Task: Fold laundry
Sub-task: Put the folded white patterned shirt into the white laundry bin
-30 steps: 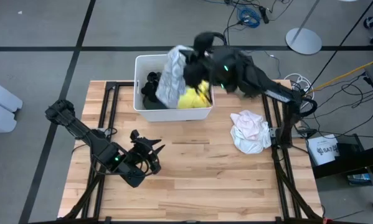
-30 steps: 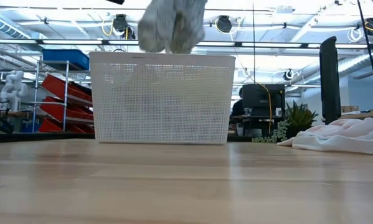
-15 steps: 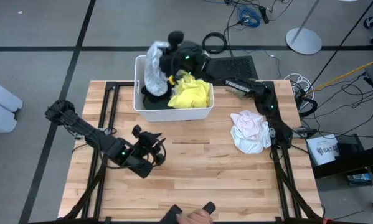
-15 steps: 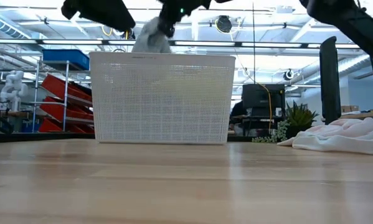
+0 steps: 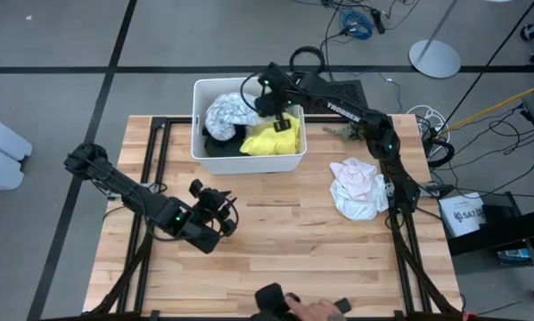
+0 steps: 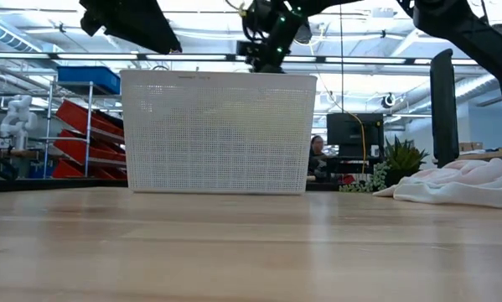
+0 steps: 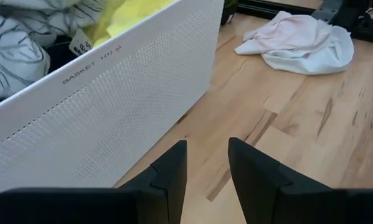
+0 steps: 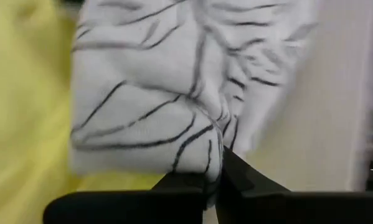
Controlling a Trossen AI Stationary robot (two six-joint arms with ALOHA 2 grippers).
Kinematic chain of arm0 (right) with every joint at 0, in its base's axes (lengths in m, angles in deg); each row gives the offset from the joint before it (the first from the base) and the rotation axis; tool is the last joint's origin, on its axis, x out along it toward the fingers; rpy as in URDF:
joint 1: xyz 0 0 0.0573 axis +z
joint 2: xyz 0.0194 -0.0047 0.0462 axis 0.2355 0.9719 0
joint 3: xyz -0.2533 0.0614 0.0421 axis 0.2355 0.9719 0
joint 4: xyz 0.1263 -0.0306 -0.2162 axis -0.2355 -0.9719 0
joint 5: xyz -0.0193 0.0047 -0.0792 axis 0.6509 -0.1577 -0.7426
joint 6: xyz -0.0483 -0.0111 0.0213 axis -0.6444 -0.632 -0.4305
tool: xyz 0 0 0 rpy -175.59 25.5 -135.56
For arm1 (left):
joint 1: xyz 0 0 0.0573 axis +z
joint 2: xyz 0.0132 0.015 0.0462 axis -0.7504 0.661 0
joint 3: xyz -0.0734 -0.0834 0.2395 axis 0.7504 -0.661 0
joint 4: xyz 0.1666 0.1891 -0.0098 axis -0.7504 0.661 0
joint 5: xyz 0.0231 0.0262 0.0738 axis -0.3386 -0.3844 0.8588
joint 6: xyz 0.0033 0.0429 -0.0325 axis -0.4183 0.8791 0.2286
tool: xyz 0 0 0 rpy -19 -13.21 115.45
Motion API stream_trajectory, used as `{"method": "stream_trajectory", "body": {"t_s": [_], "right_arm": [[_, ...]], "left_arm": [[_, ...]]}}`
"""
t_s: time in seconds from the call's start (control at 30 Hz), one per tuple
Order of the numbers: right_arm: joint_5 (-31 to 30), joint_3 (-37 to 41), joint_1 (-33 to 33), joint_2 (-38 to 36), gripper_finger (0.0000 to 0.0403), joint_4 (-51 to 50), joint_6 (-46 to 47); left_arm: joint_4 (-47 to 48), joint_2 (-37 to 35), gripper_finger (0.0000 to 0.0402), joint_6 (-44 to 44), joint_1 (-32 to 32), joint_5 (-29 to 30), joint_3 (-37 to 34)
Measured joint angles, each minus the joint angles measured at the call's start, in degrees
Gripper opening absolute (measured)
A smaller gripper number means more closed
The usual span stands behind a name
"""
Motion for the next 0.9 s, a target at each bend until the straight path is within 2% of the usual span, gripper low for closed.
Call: {"method": "stream_trajectory", "body": {"t_s": [0.2,0.33,0.43,0.63,0.73,0.83,0.9], "right_arm": [[4.3,0.0,-0.56,1.01,0.0,-11.7,1.53],[5.4,0.0,0.25,0.33,0.0018,-11.56,6.49],[2.39,0.0,1.43,-1.52,0.0042,-9.59,9.41],[-9.18,0.0,4.29,-5.88,0.0107,-8.66,17.64],[-10.89,-0.02,5.83,-8.39,0.0143,-8.26,17.92],[-7.73,-0.04,6.81,-10.19,0.0174,-6.93,17.82],[1.88,-0.04,6.47,-10.64,0.0189,-3.58,18.07]], "left_arm": [[-0.61,-0.76,0.0127,0.28,0.24,0.17,0.11],[-0.68,-2.05,0.0127,0.33,0.26,0.23,0.17],[-0.57,-3.28,0.0127,1.17,0.26,0.45,0.17],[-0.44,-6.52,0.0127,5.54,0.26,1.32,0.2],[-0.42,-8.2,0.0127,7.88,0.26,2.22,0.2],[-0.42,-9.63,0.0127,10.51,0.26,2.65,0.2],[-0.42,-10.35,0.0127,12.14,0.3,2.86,0.2]]}}
